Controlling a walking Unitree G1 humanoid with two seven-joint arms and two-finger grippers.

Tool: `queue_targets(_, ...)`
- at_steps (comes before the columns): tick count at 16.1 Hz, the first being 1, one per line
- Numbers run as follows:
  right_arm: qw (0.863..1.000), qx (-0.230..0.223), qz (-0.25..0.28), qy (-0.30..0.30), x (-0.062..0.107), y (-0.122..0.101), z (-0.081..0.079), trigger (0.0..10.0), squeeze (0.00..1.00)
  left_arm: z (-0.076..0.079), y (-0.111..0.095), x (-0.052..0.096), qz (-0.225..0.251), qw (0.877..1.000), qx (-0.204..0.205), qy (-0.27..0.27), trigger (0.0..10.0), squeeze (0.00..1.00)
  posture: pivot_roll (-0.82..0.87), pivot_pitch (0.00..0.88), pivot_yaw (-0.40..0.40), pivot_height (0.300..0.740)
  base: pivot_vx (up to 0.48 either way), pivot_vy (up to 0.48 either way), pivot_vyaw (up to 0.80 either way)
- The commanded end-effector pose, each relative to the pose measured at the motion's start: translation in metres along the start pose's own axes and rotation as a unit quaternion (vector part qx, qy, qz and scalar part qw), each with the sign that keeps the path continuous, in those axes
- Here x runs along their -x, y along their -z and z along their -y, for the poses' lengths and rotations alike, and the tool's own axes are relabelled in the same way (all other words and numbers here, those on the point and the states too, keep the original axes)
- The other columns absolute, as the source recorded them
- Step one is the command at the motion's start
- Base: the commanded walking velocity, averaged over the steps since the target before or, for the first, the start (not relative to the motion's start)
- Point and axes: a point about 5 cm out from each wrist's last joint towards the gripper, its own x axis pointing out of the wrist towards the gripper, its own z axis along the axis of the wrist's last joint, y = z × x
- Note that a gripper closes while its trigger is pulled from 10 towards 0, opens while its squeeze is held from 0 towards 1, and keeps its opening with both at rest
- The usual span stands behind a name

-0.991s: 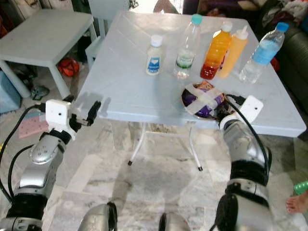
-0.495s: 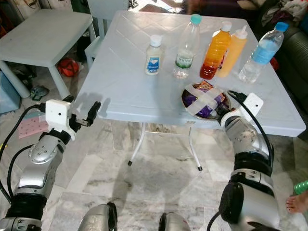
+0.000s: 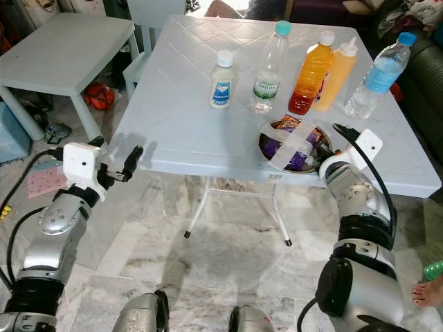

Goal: Restocking fridge

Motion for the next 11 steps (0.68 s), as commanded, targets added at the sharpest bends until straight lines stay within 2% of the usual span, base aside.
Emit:
queue_targets(1, 0.999, 0.037, -0.003, 0.009, 0.002, 0.002, 0.003, 0.0, 0.00, -0.004, -0.007, 0.002, 0.003, 1.000, -0.016, 0.003, 10.0, 0.00, 0.04, 0.120, 0.014, 0.740, 0.000, 0.000, 0.00)
queue_targets(2, 0.999, 0.037, -0.003, 0.009, 0.002, 0.002, 0.003, 0.0, 0.00, -0.004, -0.007, 0.002, 0.003, 1.000, -0.016, 0.003, 10.0, 0.00, 0.04, 0.120, 0.014, 0.740, 0.000, 0.000, 0.00)
queue_targets(4, 0.996, 0.085, 0.026, -0.024, 0.012, 0.006, -0.002, 0.0, 0.00, -0.008, 0.007, 0.017, -0.035, 0.998, -0.036, -0.025, 10.0, 0.00, 0.01, 0.112, 0.009, 0.740, 0.000, 0.000, 0.00)
queue_targets(5, 0.991, 0.116, 0.054, -0.034, 0.020, 0.008, -0.005, 0.0, 0.00, -0.011, 0.007, 0.024, -0.022, 0.997, -0.043, -0.057, 10.0, 0.00, 0.00, 0.099, 0.006, 0.740, 0.000, 0.000, 0.00)
queue_targets(6, 0.987, 0.135, 0.077, -0.046, 0.031, 0.015, -0.009, 0.0, 0.00, -0.006, 0.008, 0.031, -0.028, 0.998, -0.015, -0.059, 10.0, 0.00, -0.01, 0.074, 0.002, 0.740, 0.000, 0.000, 0.00)
queue_targets(8, 0.986, 0.130, 0.096, -0.047, 0.044, 0.025, -0.009, 0.0, 0.00, 0.006, 0.012, 0.038, -0.034, 0.998, -0.002, -0.043, 10.0, 0.00, -0.01, 0.033, 0.000, 0.740, 0.000, 0.000, 0.00)
queue_targets(9, 0.987, 0.117, 0.107, -0.040, 0.053, 0.034, -0.008, 0.0, 0.00, 0.020, 0.014, 0.041, -0.042, 0.999, 0.020, -0.018, 10.0, 0.00, -0.01, 0.017, -0.005, 0.740, 0.000, 0.000, 0.00)
queue_targets(11, 0.984, 0.101, 0.141, -0.035, 0.070, 0.046, -0.011, 0.0, 0.00, 0.034, 0.015, 0.041, -0.043, 0.999, 0.030, -0.007, 10.0, 0.00, -0.02, 0.000, -0.012, 0.740, 0.000, 0.000, 0.00)
